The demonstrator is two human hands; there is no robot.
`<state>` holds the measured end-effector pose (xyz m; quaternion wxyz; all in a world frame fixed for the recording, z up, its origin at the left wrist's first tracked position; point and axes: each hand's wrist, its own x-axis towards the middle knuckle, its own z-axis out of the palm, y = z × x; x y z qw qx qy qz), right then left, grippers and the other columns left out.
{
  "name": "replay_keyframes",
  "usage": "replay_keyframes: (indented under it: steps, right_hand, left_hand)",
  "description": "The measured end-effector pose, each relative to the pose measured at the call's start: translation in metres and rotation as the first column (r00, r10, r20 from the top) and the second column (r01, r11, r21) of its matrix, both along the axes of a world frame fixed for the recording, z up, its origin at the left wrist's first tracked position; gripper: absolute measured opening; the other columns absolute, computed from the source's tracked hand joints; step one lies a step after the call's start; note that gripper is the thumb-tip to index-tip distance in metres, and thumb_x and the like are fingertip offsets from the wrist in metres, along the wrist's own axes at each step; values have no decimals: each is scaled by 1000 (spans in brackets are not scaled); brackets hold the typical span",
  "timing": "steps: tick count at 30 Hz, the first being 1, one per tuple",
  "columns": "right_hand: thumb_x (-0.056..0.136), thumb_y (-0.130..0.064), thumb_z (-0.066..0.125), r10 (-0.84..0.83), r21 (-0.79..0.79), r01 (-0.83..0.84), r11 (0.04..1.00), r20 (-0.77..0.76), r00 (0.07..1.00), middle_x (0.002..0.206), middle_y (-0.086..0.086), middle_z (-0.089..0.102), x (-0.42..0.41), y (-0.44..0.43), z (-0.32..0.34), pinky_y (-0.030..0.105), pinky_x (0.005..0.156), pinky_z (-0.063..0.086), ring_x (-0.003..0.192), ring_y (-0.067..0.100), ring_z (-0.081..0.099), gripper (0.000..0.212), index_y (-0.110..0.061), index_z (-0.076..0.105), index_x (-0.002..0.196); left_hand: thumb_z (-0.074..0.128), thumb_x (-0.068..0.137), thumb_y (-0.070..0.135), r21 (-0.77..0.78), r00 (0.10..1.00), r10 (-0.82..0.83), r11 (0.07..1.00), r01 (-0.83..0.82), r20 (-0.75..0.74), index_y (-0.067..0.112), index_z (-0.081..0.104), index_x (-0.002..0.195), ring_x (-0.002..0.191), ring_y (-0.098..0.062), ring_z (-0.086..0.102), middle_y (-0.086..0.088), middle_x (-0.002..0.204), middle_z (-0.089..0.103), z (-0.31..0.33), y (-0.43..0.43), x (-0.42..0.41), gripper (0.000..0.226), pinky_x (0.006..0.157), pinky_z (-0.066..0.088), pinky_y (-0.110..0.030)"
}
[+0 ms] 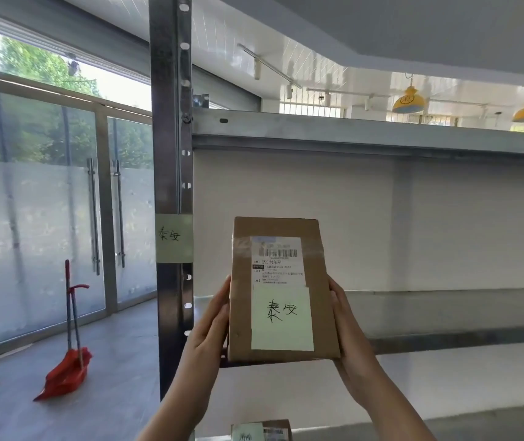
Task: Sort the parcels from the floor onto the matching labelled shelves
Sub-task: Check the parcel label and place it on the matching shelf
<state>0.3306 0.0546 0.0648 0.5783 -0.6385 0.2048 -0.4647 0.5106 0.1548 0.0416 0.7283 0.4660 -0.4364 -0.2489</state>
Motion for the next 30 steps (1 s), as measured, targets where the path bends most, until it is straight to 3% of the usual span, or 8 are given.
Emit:
replay_keyframes:
  steps: [4,7,12,15,20,23,26,30]
  right_hand:
    - [101,-52,34,26,-2,-26,1000,-36,999,130,-21,67,2,-17,-6,38,101,51,121,4,64,37,-50,49,136]
    - [100,-54,35,37,-29,-39,999,-60,998,136,-21,63,5,-27,-7,43,110,45,127,5,60,42,-49,48,139]
    - [84,-66,45,50,26,-49,998,-49,998,139,-17,62,14,-37,-9,48,114,42,131,10,56,54,-53,52,135]
    - [96,-55,40,25,87,-21,996,-45,999,134,-12,67,20,-44,-13,47,110,46,124,13,62,44,-45,54,136]
    - [106,-41,32,26,113,-17,993,-73,997,113,-18,76,25,-49,-16,26,85,54,101,-1,72,35,-41,61,125]
    - [107,-41,31,28,110,-17,994,-97,995,115,-21,74,26,-53,-18,22,85,51,105,-3,69,34,-45,59,126]
    - [107,-39,33,3,112,12,994,-126,992,99,-25,77,28,-58,-18,23,83,49,97,-4,70,32,-44,63,116]
    - [106,-43,37,-21,126,45,991,-186,982,109,-17,73,29,-61,-16,24,83,48,107,4,64,28,-44,64,109]
  left_hand:
    - [44,98,45,92,999,-42,995,43,-11,62,54,130,135,-16,54,17,141,61,-7,-10,10,37,114,42,-52]
    - [44,91,54,119,999,-33,992,33,0,63,50,133,138,-13,50,19,144,58,-12,-16,15,43,116,39,-52]
    - [43,96,59,187,999,-37,982,39,-11,61,51,134,137,-23,51,10,144,59,-19,-31,30,39,115,36,-60]
    - [48,82,77,255,998,-62,965,59,4,69,47,131,139,-29,48,7,149,55,-20,-37,38,49,114,35,-63]
    - [43,68,93,287,993,-82,956,56,80,70,41,134,141,-32,45,5,153,50,-24,-47,44,70,113,35,-65]
    - [46,57,99,303,997,-63,952,44,52,69,46,130,137,-33,49,3,150,53,-26,-52,45,80,112,38,-63]
    - [48,60,96,345,999,-42,938,32,22,70,46,129,138,-36,47,2,153,48,-29,-57,46,73,111,39,-64]
    - [51,73,88,387,999,12,922,9,-51,75,51,118,137,-38,48,2,156,45,-35,-65,46,47,109,41,-64]
